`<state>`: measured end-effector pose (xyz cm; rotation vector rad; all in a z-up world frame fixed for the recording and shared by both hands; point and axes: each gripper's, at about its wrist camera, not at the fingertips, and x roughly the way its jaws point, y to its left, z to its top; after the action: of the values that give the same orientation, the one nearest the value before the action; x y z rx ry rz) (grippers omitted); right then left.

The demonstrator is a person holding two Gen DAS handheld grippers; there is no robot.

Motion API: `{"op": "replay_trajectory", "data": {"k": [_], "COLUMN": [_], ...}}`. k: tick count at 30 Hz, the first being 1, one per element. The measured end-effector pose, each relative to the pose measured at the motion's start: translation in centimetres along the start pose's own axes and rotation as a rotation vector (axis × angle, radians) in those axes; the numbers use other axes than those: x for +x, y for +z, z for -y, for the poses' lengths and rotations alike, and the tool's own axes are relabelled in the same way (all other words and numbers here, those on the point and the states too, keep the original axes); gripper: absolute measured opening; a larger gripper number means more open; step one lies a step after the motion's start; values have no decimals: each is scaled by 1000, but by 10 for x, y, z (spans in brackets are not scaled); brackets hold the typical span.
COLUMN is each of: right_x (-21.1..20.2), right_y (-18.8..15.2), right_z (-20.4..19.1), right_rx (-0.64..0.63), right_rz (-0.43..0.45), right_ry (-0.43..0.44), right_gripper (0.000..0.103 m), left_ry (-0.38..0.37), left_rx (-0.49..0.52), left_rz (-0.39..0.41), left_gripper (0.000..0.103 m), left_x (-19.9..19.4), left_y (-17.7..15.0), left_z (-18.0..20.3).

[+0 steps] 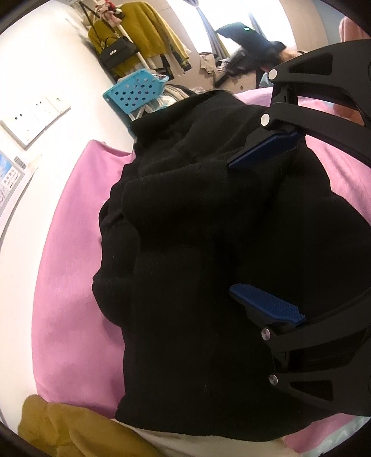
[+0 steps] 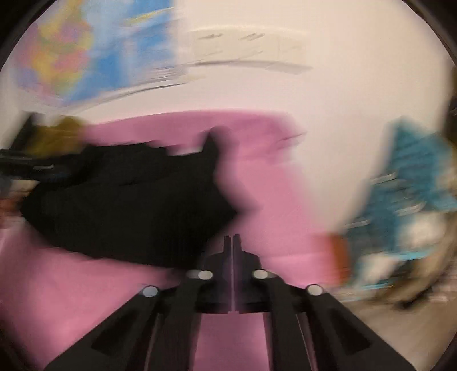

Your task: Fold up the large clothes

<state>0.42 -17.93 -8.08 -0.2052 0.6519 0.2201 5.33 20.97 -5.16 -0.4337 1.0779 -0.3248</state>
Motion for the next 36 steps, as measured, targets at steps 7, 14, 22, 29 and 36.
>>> {"op": "replay_trajectory", "data": {"k": [7, 14, 22, 29, 36], "right_x": [-2, 13, 15, 0, 9], "right_y": [1, -25, -19, 11, 19], "right_z": [20, -21, -13, 17, 25], "right_rx": [200, 200, 171, 88, 202], "right_rz": [-35, -111, -77, 4, -51], "right_ry": [327, 355, 356, 166, 371], "right_gripper": [42, 42, 5, 0, 65], "left_ry": [-9, -17, -28, -46, -36], "left_rx": [-12, -19, -28, -42, -1], "left_rz": [8, 8, 11, 13, 53], "left_gripper": [81, 81, 81, 82, 80], "left_x": [0, -1, -1, -1, -19], "left_y": [-3, -6, -7, -8, -20], "left_z": [-2, -4, -8, -17, -11]}}
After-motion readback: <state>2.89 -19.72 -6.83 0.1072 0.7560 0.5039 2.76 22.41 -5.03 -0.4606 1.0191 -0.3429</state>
